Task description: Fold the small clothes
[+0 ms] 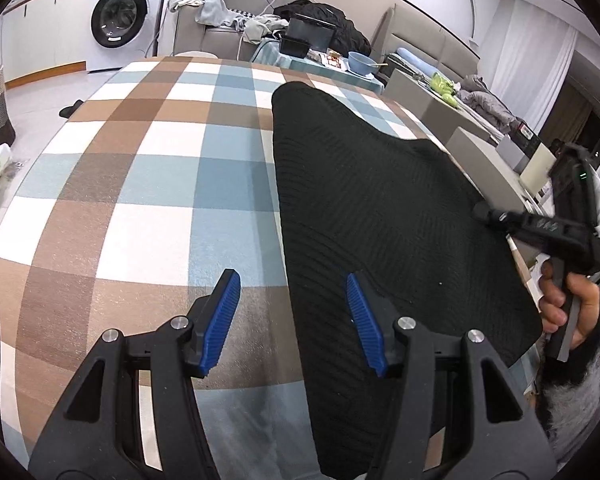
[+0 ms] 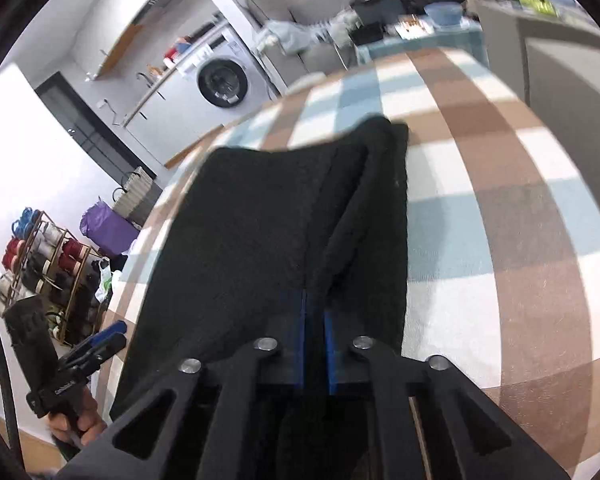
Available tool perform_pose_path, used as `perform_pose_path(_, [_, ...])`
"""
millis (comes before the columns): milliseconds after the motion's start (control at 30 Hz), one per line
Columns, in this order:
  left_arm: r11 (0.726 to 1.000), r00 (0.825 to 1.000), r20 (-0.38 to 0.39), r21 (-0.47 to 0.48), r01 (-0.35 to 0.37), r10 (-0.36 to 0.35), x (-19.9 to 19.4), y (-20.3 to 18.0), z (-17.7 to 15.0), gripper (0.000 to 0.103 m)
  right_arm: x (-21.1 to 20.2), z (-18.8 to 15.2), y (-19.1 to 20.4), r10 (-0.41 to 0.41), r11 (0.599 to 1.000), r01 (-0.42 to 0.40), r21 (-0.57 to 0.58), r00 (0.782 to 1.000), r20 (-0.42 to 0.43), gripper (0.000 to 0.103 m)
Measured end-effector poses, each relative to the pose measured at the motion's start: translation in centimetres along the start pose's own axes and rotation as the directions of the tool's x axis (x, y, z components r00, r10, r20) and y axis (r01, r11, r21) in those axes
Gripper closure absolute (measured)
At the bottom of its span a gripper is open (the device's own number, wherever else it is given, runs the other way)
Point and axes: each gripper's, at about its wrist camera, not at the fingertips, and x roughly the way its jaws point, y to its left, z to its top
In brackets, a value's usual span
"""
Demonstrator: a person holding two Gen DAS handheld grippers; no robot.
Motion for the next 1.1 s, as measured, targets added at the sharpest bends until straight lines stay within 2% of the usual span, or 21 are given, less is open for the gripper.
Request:
perform_pose_path(67, [1.0,1.0,-0.001,0.0,0.007,-0.007,0.0,0.0,-0.1,0.05,-0.3,-0.1,0.0,-0.037,0.999,0.037,-0.009,0.999,-0.019,0.096])
perform_pose_path(100, [1.0,1.0,-0.006,0.001,0.008,-0.008,0.2,-0.1,-0.2,0.05,0.1,-0.3,-0.2,-0.067,0.998,0.066,-0.016,0.996,-0.054,0.096])
perform_pose_path(133, [1.0,1.0,-0.013,0.007,0.006,-0.006,0.3,-0.2,-0.3,0.05,0.6,-0.7,-0.3,-0.137,0.991,0.135,-0.024,0.985,-0.104,0.095])
perform_pose_path(200, [1.0,1.0,-0.012,0.019,-0.007,0.008,0.2,-0.3,-0.4,0.05,-0.4,-1.4,0.3,-0.18,0.983,0.176,-0.051,0.981,-0.078,0.091])
perform_pose_path(233, [1.0,1.0,-0.009,0.026,-0.012,0.012,0.1,-0.4,-0.6,0.05,-1.3,-1.9,0.6,-0.159,0.986,0.155,-0.064,0.985,-0.063,0.09])
perform_pose_path(300, [0.999,1.0,-0.017,0.036,-0.005,0.006,0.0,-0.5,-0.8,0.05,-3.1,-3.0,0.7,-0.095,0.995,0.093,-0.036,0.994,-0.05,0.08])
perform_pose_path(333, [0.999,1.0,-0.026,0.042,0.004,-0.003,-0.1,-0.6,-1.1,0.05,-3.7,-3.7,0.8,-0.059,0.998,0.059,-0.022,0.997,-0.045,0.078])
perform_pose_path(367, [0.999,0.999,-0.034,0.048,0.01,-0.009,-0.1,-0.8,-1.2,0.05,-4.3,-4.5,1.0,-0.02,1.0,0.02,-0.018,0.999,-0.049,0.075])
perform_pose_path(467, [0.996,0.998,-0.063,0.085,0.036,-0.031,-0.5,-1.4,-2.1,0.048,-4.7,-6.1,1.7,0.031,0.999,-0.033,-0.018,0.996,-0.079,0.068])
perform_pose_path(567, [0.993,0.997,-0.065,0.108,0.047,-0.04,-1.0,-1.7,-3.0,0.044,-4.1,-6.9,2.4,0.012,0.999,-0.016,-0.042,0.995,-0.097,0.069])
perform_pose_path(700, [0.991,0.998,-0.056,0.13,0.018,-0.01,-1.4,-1.8,-3.6,0.043,-4.4,-7.2,3.0,0.0,0.994,-0.01,-0.111,0.995,-0.095,0.092])
perform_pose_path(767, [0.992,0.999,-0.053,0.124,0.011,-0.004,-1.7,-1.6,-3.7,0.043,-5.1,-7.2,3.1,-0.005,0.991,-0.007,-0.135,0.996,-0.084,0.092])
perform_pose_path(867, [0.992,0.999,-0.052,0.124,-0.008,0.015,-1.8,-1.3,-3.8,0.043,-4.7,-7.8,2.5,-0.092,0.986,0.073,-0.153,0.988,-0.124,0.091])
perform_pose_path(933, [0.993,0.998,-0.054,0.119,-0.002,0.009,-2.0,-1.3,-3.8,0.043,-5.3,-8.2,2.5,-0.089,0.986,0.073,-0.149,0.99,-0.105,0.083])
perform_pose_path(1000, [0.993,0.998,-0.061,0.118,0.021,-0.014,-2.3,-1.3,-3.9,0.043,-5.7,-8.1,2.2,-0.086,0.988,0.073,-0.133,0.992,-0.093,0.057])
perform_pose_path(1033, [0.992,0.997,-0.067,0.117,0.041,-0.034,-2.3,-1.4,-4.0,0.043,-5.9,-8.2,2.0,-0.078,0.991,0.068,-0.117,0.993,-0.086,0.052])
perform_pose_path(1100, [0.991,0.996,-0.075,0.117,0.061,-0.052,-2.4,-1.6,-4.2,0.043,-6.0,-8.5,1.8,-0.06,0.994,0.051,-0.096,0.994,-0.091,0.05])
